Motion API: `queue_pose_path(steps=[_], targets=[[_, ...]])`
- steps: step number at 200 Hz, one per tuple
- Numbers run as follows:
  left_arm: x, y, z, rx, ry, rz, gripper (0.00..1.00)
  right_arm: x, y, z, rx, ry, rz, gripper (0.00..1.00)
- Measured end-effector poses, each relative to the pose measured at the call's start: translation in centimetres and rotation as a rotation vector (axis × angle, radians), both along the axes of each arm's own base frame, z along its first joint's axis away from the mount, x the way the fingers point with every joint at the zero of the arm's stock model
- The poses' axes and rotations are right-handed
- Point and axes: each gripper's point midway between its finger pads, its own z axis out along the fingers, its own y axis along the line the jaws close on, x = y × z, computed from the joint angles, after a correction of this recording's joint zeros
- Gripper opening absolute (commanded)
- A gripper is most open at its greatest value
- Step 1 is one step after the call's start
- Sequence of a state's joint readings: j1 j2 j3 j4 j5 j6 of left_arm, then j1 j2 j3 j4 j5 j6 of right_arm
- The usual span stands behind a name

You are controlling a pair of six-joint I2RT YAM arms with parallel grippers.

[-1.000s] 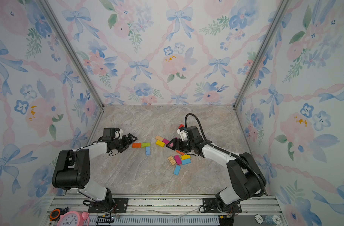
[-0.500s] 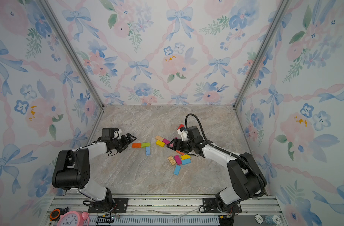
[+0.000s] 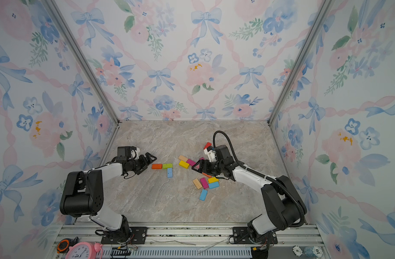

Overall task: Assemble the number 7 with building blocks
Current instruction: Adjust the building block at the center of the board.

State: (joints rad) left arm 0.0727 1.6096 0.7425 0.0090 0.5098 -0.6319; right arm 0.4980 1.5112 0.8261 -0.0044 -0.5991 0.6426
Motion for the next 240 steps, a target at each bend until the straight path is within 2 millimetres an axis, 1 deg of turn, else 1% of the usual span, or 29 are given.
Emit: queue_pose_path(steps=[92, 150, 195, 240], targets=[[0.2, -0.4, 0.0, -0.017, -0.009, -0.014, 0.97, 0.0, 0.0, 0.0, 0.0, 0.0, 0.0, 0.84], [0.4, -1.9, 0.0, -0.043, -0.028, -0.063, 0.97, 0.0, 0.0, -0.1, -0.001, 0.002, 0.0, 0.84], [0.4, -2.3, 0.0, -0.053, -0.028, -0.077, 0.97, -0.3, -0.2, -0.4, -0.006, 0.011, 0.0, 0.84], [0.4, -3.2, 0.0, -0.059, -0.028, -0.103, 0.97, -0.3, -0.2, 0.3, 0.002, -0.006, -0.001, 0.84]])
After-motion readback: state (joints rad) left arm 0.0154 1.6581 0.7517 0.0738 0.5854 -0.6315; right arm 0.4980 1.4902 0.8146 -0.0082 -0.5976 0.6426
